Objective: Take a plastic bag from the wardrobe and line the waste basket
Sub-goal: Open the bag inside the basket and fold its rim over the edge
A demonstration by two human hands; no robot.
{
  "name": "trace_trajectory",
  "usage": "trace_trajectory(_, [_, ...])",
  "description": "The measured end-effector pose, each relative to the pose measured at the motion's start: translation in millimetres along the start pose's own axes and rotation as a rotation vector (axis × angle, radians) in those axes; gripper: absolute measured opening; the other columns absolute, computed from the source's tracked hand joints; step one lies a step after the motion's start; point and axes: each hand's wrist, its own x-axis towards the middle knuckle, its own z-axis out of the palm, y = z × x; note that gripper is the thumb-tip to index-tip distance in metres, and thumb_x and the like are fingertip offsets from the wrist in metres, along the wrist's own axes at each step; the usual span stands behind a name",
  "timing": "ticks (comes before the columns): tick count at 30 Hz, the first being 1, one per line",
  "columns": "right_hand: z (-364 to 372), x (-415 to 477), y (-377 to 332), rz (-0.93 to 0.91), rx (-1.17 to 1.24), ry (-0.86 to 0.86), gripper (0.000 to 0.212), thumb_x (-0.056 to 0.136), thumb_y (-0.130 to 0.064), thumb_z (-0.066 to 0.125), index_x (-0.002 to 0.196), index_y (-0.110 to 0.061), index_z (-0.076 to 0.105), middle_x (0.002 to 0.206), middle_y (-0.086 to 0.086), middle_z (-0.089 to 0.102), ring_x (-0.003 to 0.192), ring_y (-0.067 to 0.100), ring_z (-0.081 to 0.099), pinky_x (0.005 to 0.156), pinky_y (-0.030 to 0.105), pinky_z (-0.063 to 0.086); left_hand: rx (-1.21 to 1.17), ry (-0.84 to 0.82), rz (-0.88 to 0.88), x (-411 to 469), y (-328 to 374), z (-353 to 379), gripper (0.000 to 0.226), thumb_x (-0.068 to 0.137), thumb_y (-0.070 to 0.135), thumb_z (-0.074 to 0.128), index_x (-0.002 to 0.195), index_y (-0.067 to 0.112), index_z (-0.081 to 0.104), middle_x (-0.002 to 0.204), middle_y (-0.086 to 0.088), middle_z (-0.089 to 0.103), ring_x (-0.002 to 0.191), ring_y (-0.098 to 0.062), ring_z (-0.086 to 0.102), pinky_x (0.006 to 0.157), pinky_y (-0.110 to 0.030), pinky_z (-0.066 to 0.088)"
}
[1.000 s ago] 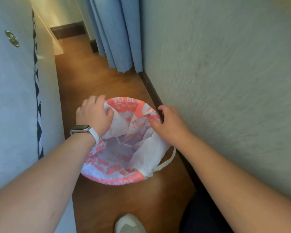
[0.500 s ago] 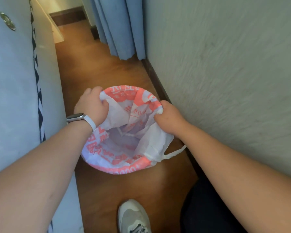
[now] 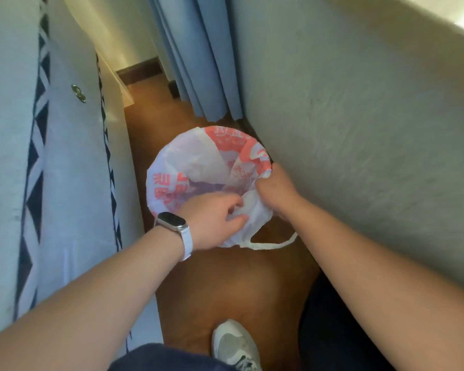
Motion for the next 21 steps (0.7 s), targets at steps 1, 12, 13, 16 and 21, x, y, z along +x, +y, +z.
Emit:
trace_trajectory(1, [-0.2, 0.2, -1.7, -0.007, 0.021, 0.006, 0.041, 0.068, -0.031, 0.042, 0.102, -0.018, 0.061, 0.097, 0.005, 0.068, 0.088, 0.026, 0.067, 0.081, 0.047, 0.058, 0.070, -0.004, 0.027, -5.0, 0.5, -1.4, 0.039, 0.095, 0.050, 0.047, 0.129, 0.031, 0.052, 0.110, 0.008, 0.063, 0.089, -0.012, 0.060, 0.079, -0.032, 0.056])
trace_trajectory(12, [6.3, -7.3, -31.3, 0.210, 0.334, 0.091, 0.048, 0.084, -0.014, 0.050, 0.132, -0.013, 0.044, 0.122, 0.010, 0.059, 0.109, 0.034, 0.061, 0.095, 0.052, 0.053, 0.389, 0.300, 0.210, 0.0, -22.9, -18.7, 0.011, 0.074, 0.020, 0.074, 0.083, 0.017, 0.068, 0.066, -0.001, 0.063, 0.057, -0.025, 0.060, 0.055, -0.026, 0.029])
trace_trajectory(13, [7.5, -5.3, -32.8, 0.242, 0.366, 0.075, 0.049, 0.085, -0.015, 0.051, 0.133, -0.013, 0.042, 0.121, 0.010, 0.059, 0.107, 0.034, 0.061, 0.094, 0.051, 0.054, 0.399, 0.329, 0.224, 2.1, -23.8, -21.4, 0.011, 0.072, 0.017, 0.076, 0.079, 0.016, 0.068, 0.065, -0.002, 0.063, 0.056, -0.026, 0.060, 0.057, -0.027, 0.029])
trace_trajectory(16, [7.4, -1.6, -35.2, 0.283, 0.469, -0.019, 0.061, 0.071, -0.025, 0.054, 0.130, -0.013, 0.046, 0.115, 0.014, 0.064, 0.094, 0.035, 0.067, 0.078, 0.052, 0.060, 0.423, 0.414, 0.274, 4.6, -26.1, -30.5, 0.005, 0.076, 0.017, 0.065, 0.076, 0.013, 0.068, 0.064, -0.005, 0.063, 0.058, -0.029, 0.060, 0.061, -0.029, 0.032])
trace_trajectory(21, [-2.9, -1.5, -41.1, 0.210, 0.379, -0.119, 0.058, 0.074, -0.046, 0.059, 0.118, -0.007, 0.055, 0.105, 0.013, 0.067, 0.079, 0.027, 0.070, 0.056, 0.028, 0.058, 0.351, 0.456, 0.223, 10.7, -33.0, -43.1, 0.022, 0.082, 0.024, 0.047, 0.079, 0.016, 0.067, 0.070, -0.002, 0.064, 0.067, -0.029, 0.060, 0.067, -0.029, 0.032])
